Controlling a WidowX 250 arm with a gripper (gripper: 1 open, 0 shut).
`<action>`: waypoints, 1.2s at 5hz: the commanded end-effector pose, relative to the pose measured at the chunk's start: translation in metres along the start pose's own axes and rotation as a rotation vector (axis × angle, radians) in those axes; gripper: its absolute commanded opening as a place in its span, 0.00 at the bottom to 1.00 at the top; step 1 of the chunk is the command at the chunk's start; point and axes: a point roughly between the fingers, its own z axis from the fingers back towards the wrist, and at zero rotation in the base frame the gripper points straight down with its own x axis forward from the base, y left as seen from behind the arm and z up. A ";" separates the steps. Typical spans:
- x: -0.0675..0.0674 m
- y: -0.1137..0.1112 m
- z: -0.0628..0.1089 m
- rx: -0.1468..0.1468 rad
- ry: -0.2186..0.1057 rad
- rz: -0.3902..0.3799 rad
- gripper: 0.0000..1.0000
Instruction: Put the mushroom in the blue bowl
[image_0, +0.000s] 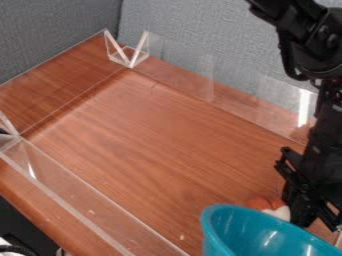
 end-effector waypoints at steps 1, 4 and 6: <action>0.002 0.003 0.005 0.012 -0.002 -0.020 0.00; 0.010 0.016 0.019 0.044 -0.016 -0.034 0.00; 0.017 0.017 0.019 0.054 -0.018 -0.048 0.00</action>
